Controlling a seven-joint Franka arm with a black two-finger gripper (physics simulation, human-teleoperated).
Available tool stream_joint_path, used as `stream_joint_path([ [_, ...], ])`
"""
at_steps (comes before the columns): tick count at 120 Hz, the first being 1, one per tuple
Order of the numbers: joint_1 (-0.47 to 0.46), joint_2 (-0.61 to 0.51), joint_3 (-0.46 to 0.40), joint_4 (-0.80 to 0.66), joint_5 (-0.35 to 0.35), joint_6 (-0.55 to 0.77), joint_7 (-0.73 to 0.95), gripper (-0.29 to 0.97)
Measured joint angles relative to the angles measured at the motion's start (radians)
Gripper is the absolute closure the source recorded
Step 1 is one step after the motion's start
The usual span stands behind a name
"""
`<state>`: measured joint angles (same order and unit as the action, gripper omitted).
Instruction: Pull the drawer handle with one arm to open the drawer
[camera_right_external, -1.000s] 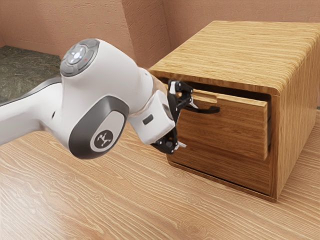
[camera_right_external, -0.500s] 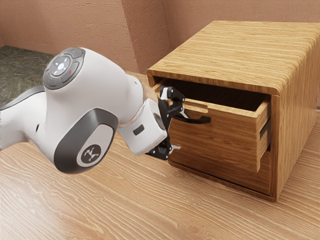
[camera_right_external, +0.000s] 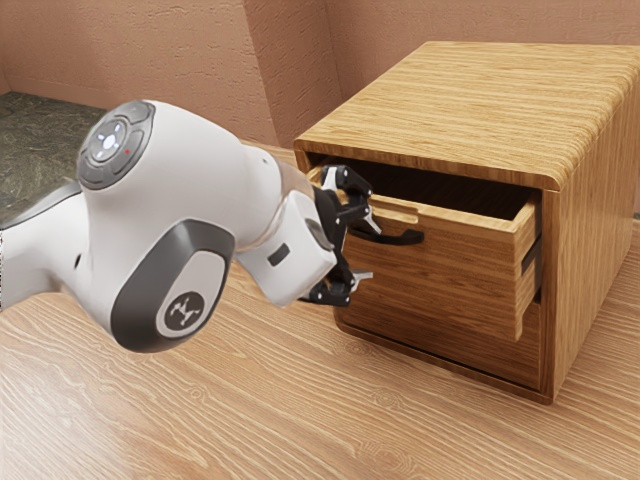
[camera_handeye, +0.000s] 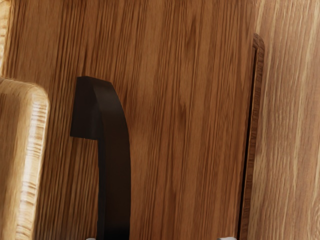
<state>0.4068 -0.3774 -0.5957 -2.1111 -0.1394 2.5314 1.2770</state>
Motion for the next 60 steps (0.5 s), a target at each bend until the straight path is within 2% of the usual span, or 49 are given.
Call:
stream_joint_path([
  [23,0.001,0.002,-0.007,-0.002,-0.011,0.004,-0.009,0.10],
  [60,0.000,-0.055,-0.007,-0.046,-0.011,-0.022,-0.027,0.00],
])
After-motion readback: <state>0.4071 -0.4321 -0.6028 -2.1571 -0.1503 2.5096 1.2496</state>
